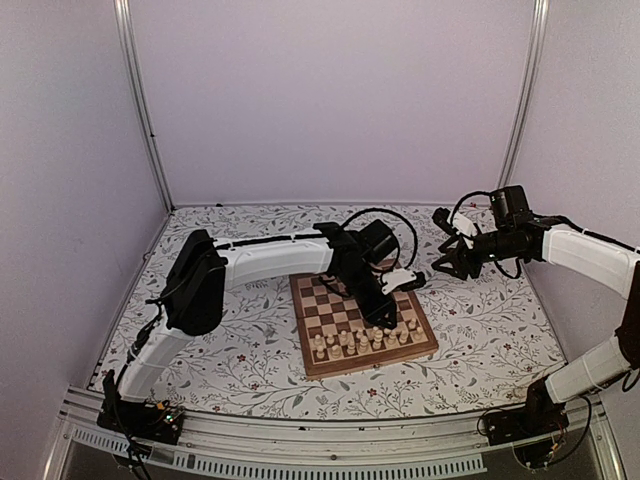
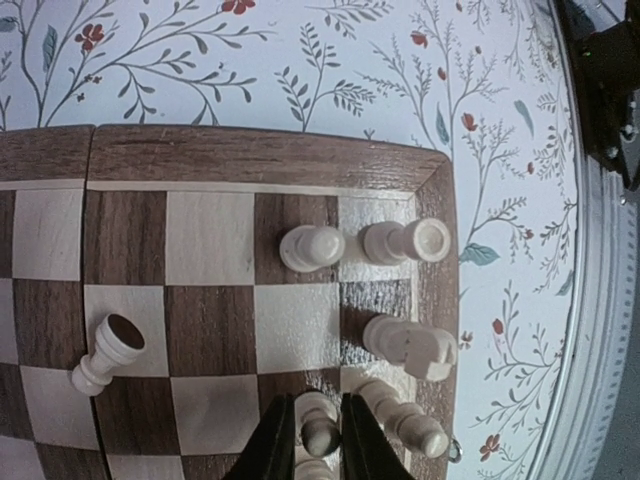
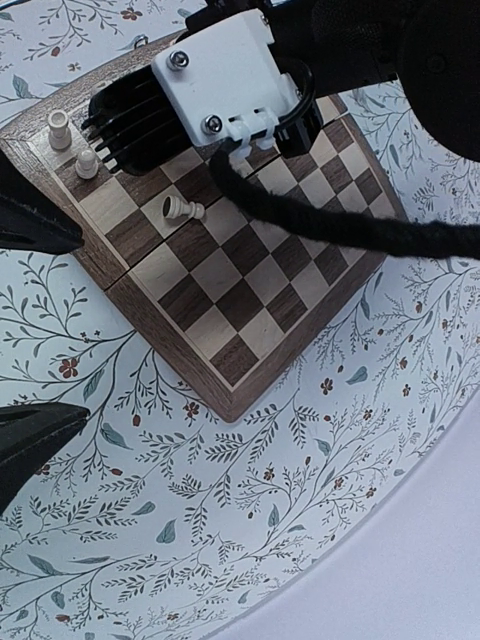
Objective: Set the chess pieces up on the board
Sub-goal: Place the chess piece on the chessboard.
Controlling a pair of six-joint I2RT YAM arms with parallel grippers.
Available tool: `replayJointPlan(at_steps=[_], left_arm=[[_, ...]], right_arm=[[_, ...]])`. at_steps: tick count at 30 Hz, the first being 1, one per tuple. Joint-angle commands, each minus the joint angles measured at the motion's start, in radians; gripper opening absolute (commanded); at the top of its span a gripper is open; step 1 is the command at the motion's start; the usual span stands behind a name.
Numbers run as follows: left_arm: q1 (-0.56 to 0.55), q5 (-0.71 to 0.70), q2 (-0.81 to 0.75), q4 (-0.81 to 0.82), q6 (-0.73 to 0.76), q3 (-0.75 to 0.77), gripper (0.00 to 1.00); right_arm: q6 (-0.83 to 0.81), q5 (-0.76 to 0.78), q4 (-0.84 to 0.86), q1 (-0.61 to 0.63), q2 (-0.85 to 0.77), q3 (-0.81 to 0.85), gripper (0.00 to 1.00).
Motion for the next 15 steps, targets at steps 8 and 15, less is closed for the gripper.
replayJointPlan(at_steps=[8,15], left_arm=[[-0.013,0.006,-0.043,0.012,0.000,-0.016,0.20],[-0.004,-0.037,-0.139,0.044,0.007,-0.056,0.21]], right_arm=[[0.000,-0.005,-0.010,0.001,0.004,-0.001,0.54],[0.016,0.029,-0.012,0.001,-0.016,0.036,0.54]])
